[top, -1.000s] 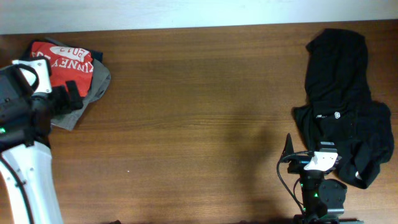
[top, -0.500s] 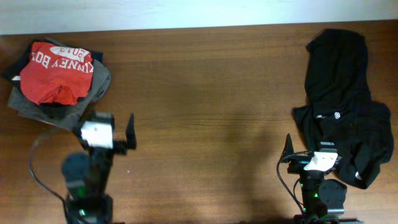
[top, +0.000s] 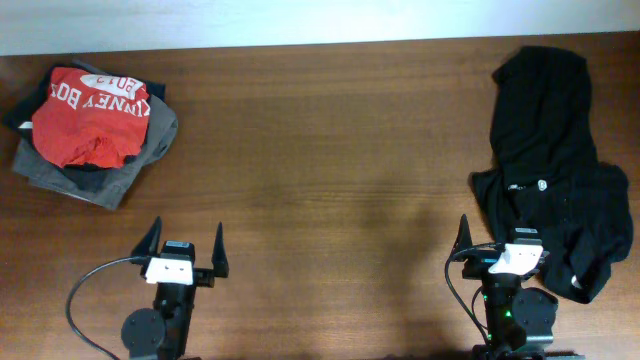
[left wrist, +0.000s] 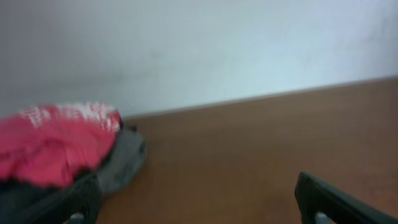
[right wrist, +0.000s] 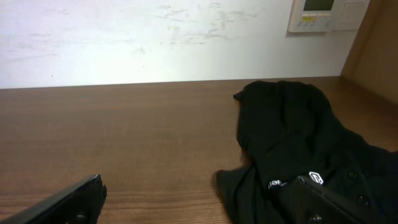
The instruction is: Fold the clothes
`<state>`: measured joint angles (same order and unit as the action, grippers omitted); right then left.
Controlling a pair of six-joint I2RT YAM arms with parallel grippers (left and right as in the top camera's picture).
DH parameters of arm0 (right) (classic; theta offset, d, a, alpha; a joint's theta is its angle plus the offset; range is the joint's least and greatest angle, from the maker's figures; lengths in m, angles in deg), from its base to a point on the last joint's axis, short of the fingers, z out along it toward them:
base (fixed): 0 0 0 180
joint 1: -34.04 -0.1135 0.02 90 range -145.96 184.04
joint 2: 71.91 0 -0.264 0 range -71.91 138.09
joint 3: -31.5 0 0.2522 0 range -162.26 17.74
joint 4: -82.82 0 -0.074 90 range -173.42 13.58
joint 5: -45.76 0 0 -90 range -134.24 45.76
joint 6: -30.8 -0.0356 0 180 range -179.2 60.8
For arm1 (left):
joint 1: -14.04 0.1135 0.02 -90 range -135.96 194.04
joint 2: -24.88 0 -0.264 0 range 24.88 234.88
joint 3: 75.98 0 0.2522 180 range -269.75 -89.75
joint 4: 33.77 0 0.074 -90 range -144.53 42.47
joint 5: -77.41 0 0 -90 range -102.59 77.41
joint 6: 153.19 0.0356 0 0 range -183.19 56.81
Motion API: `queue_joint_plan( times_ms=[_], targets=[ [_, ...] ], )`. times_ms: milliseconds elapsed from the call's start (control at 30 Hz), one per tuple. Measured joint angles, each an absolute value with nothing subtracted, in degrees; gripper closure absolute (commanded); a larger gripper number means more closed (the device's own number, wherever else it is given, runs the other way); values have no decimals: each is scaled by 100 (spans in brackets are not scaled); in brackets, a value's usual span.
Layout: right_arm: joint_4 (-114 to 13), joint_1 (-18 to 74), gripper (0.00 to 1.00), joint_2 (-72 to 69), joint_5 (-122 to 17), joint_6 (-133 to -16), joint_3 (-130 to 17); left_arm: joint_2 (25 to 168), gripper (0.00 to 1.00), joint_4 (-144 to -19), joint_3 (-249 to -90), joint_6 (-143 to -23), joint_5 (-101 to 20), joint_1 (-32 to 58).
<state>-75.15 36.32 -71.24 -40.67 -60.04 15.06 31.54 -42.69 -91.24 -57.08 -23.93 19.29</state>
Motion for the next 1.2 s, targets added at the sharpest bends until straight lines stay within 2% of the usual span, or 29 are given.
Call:
queue_joint_plan(
  times_ms=[233,1200],
  targets=[
    [-7517,3632,1,-7122,-4067,-6002,1506,2598,1,-5119,-9070,-5728,-2375,1929],
    [-7517,3632,1,-7122,-4067,-6002,1506,2583,1,-5123,-9070,-5728,-2373,1929]
  ],
)
